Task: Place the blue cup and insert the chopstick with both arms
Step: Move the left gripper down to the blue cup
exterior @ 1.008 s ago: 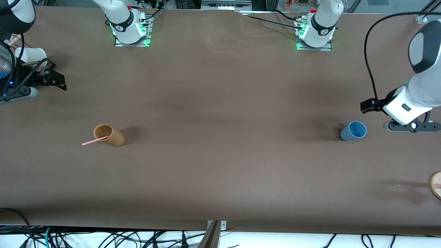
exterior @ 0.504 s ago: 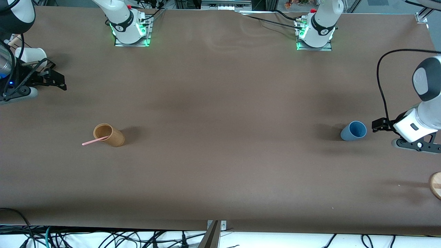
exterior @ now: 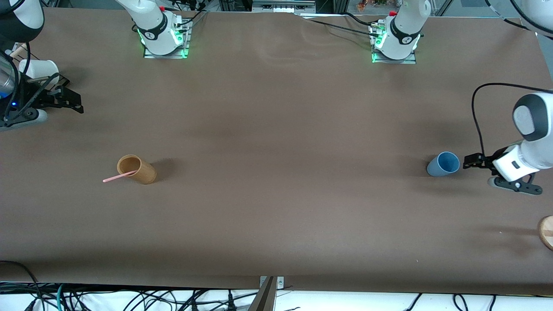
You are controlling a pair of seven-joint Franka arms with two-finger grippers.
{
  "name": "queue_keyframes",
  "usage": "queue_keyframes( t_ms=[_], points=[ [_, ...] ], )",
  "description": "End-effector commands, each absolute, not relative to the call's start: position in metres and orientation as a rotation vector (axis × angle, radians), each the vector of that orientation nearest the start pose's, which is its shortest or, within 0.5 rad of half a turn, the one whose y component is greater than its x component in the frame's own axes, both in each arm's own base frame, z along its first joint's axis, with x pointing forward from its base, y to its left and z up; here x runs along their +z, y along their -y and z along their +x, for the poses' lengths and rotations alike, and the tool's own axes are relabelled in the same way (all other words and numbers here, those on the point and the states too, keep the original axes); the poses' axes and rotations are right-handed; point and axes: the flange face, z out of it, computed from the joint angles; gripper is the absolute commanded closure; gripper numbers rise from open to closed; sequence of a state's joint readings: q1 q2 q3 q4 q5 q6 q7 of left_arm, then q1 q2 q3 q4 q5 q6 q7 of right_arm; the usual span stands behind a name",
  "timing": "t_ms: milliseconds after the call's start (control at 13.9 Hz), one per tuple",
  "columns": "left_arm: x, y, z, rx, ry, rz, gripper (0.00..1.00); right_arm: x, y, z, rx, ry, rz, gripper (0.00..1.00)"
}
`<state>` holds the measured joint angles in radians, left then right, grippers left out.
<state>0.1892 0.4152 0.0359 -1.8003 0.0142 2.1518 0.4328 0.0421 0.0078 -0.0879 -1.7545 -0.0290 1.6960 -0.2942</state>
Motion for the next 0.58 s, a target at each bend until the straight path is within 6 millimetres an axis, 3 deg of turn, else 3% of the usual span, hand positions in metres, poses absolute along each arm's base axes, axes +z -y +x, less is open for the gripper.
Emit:
queue_keyframes(
  t_ms=[0, 504],
  points=[
    [0.299, -0.14, 0.604, 0.06, -0.351, -3.127, 0.0, 0.549, 0.028, 0.558, 0.106, 0.426, -3.127, 0.0],
    [0.277, -0.132, 0.592, 0.042, -0.341, -3.142, 0.0, 0.549, 0.028, 0.558, 0.112, 0.425, -3.123, 0.0]
  ],
)
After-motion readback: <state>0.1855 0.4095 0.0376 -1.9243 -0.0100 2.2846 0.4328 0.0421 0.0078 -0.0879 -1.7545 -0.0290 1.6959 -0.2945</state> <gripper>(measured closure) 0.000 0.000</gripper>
